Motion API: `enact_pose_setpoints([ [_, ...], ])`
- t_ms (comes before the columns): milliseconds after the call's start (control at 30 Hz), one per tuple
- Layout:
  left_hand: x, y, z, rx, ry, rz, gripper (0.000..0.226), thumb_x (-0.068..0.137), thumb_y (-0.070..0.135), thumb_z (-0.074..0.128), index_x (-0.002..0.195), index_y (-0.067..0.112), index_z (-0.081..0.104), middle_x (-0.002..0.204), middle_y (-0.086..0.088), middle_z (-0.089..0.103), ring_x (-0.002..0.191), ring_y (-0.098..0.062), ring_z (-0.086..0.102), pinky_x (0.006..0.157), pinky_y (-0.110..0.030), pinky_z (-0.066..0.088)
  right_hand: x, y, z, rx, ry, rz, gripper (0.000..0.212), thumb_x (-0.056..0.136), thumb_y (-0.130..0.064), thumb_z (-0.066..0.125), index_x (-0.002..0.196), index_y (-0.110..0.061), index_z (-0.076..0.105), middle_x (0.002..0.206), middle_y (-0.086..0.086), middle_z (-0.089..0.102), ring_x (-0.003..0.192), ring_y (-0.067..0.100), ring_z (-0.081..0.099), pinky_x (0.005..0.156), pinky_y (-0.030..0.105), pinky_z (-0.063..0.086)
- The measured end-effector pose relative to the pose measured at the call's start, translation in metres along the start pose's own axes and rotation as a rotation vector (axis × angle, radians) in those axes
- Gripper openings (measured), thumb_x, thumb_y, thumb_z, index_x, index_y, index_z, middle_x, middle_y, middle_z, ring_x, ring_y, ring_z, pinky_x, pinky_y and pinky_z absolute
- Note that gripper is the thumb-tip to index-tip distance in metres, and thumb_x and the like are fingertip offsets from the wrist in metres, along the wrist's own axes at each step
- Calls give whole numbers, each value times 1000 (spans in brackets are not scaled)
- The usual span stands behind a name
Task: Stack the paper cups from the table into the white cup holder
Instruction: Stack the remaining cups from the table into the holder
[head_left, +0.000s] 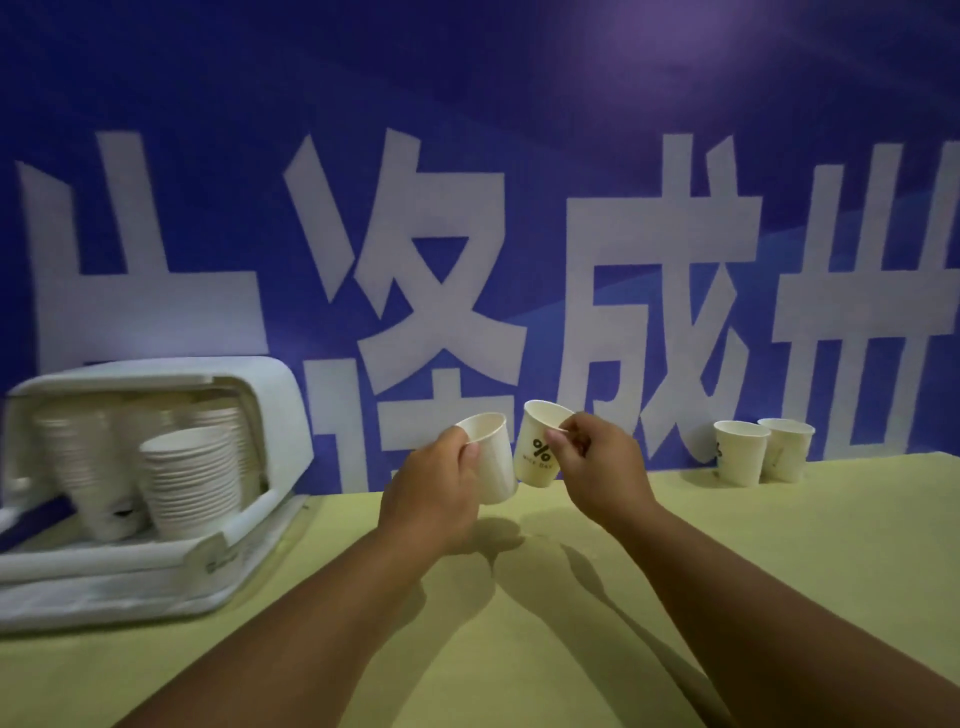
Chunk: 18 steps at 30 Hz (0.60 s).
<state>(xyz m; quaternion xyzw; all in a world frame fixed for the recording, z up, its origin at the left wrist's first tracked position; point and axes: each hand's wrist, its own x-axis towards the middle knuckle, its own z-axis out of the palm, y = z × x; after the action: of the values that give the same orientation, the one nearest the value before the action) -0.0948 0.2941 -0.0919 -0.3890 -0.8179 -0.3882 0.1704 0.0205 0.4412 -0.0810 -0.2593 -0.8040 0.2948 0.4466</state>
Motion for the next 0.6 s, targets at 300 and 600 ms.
enact_pose_setpoints([
  [300, -21, -65, -100, 43, 123, 58, 27, 107, 45, 37, 98, 27, 55, 93, 4, 65, 81, -16, 61, 67, -39, 55, -35, -91, 56, 206, -48, -83, 11, 97, -33, 63, 95, -23, 64, 89, -9, 64, 82, 9, 60, 60, 15, 40],
  [600, -29, -117, -177, -96, 454, 118, 29, 108, 34, 42, 84, 21, 51, 72, 5, 57, 67, -14, 57, 55, -31, 48, -41, -171, 105, 455, 9, -130, 13, 97, -32, 63, 90, -22, 62, 90, -7, 64, 84, 11, 61, 63, 15, 45],
])
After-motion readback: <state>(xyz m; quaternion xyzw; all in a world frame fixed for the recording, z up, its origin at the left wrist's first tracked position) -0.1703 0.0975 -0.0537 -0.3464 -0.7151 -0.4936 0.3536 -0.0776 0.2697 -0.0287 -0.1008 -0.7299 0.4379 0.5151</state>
